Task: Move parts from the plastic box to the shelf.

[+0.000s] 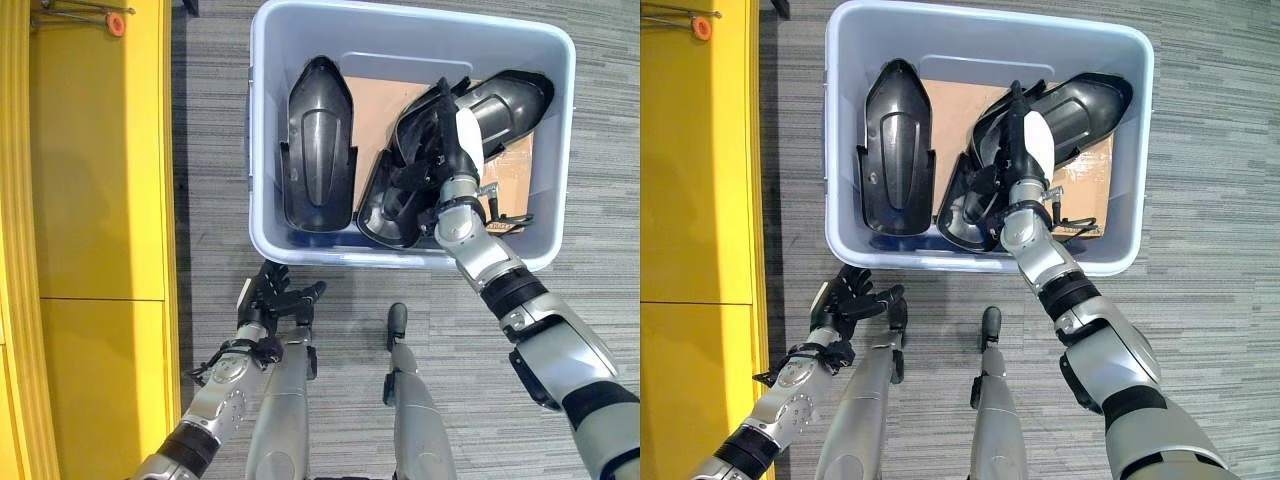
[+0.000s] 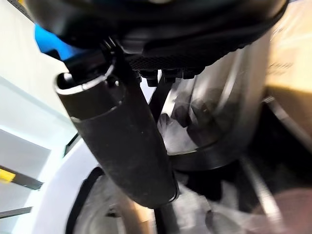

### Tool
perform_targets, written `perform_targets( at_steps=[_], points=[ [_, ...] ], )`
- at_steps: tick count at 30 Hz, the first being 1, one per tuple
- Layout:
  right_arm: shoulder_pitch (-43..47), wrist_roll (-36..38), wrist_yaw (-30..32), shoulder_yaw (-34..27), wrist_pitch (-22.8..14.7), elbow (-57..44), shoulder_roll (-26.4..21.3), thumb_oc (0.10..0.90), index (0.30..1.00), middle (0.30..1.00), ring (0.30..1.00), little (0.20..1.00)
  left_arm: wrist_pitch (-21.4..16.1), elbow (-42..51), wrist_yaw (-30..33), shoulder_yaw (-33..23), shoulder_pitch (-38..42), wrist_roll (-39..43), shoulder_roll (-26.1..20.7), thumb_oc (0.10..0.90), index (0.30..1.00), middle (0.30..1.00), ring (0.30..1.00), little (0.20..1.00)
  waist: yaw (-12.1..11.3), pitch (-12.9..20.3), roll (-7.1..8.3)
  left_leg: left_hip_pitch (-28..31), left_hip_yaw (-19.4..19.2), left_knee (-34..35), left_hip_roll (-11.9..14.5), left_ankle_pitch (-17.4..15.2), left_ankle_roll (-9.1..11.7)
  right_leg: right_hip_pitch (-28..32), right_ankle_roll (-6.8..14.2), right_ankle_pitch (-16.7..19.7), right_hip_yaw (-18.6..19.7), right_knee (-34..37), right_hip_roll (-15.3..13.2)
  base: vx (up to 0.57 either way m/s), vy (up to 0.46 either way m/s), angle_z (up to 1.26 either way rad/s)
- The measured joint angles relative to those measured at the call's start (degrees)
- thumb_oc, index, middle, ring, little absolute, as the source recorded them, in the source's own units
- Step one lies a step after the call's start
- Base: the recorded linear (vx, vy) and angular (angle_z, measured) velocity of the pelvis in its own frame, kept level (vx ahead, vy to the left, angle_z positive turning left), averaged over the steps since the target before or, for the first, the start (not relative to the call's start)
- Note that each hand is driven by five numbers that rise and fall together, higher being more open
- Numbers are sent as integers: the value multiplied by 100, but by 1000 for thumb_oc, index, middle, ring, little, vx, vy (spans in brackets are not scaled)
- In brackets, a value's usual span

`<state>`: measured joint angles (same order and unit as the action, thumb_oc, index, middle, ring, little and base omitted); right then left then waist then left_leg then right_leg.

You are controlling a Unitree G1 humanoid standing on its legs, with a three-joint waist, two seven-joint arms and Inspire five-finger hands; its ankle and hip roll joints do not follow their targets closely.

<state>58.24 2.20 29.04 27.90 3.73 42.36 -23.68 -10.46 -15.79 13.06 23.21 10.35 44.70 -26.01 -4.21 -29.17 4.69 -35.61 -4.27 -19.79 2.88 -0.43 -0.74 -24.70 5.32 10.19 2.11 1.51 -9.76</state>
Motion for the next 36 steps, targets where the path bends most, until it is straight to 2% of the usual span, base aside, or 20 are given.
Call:
perform_targets(
  at_steps=[18, 36],
  points=[
    [-185, -650, 29, -186, 199, 99, -25, 900, 1000, 1000, 1000, 1000, 0, -13, -2, -66, -4, -16, 35, 900, 1000, 1000, 1000, 1000, 29, -13, 25, -27, -9, -36, -5, -34, -14, -8, 28, 25, 3, 28, -9, 0, 0, 0],
    [-150, -653, 126, -193, 268, 130, 23, 900, 1000, 1000, 1000, 1000, 0, -57, 2, -86, -4, -26, 37, 900, 1000, 1000, 1000, 1000, -52, -14, 27, -140, 69, -113, -15, -50, -24, -27, 24, 23, -93, 36, -10, 5, -2, 2]
  ],
)
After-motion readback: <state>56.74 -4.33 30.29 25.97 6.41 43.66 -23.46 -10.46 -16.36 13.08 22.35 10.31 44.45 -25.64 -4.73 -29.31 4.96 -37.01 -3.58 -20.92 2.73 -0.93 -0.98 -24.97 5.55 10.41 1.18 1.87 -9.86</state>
